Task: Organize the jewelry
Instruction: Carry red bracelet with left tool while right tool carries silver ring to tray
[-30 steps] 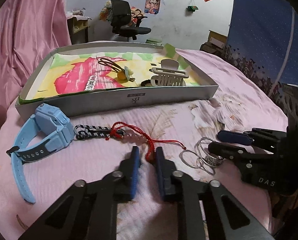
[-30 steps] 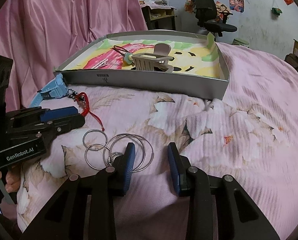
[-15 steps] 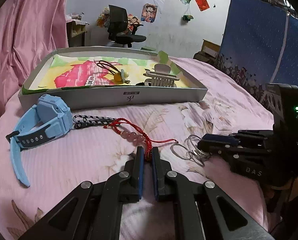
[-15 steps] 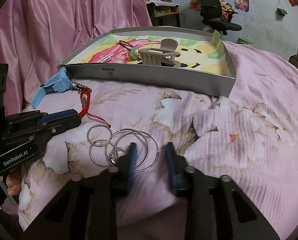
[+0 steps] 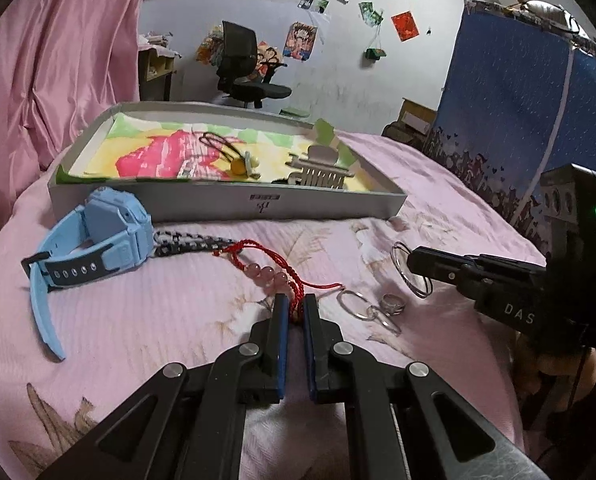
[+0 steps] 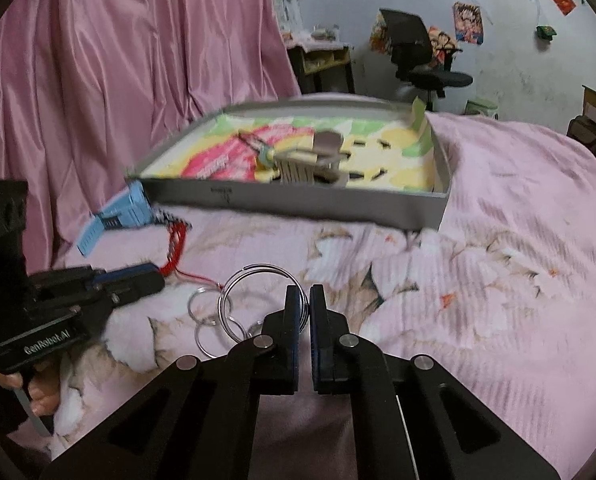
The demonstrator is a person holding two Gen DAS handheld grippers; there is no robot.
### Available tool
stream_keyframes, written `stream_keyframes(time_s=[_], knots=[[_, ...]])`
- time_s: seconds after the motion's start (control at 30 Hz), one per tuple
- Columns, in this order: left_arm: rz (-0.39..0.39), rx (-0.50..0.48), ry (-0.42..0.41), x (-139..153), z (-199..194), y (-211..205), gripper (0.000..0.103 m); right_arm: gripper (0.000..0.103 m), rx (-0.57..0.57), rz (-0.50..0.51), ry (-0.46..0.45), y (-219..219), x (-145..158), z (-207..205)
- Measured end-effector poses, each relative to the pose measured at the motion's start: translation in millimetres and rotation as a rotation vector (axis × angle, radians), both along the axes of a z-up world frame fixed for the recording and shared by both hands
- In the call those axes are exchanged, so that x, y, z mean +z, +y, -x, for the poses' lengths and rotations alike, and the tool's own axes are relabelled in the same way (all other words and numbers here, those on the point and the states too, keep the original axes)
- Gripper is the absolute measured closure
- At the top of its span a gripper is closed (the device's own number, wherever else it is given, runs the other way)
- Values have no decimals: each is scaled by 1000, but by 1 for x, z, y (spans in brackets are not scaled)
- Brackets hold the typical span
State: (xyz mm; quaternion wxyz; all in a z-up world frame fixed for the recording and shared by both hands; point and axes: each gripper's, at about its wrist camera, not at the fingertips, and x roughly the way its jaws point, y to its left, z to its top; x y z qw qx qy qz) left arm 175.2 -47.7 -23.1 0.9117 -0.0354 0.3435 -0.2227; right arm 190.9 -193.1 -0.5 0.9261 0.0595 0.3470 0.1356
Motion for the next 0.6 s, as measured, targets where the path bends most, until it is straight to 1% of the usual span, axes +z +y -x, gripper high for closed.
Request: stream_keyframes(time_s=[0.23, 0.37, 0.5, 0.6], knots=[[-6, -3, -48, 20, 1, -1, 96, 98, -9, -23, -52, -3, 11, 2], [23, -1, -77, 37, -4, 0, 96, 98, -21, -32, -79, -6, 19, -1], [21, 12, -120, 55, -16, 0, 96, 98, -34, -40, -102, -8, 26, -10], [8, 39, -147, 65, -31, -3, 96, 98, -62, -67, -117, -13, 35, -24]])
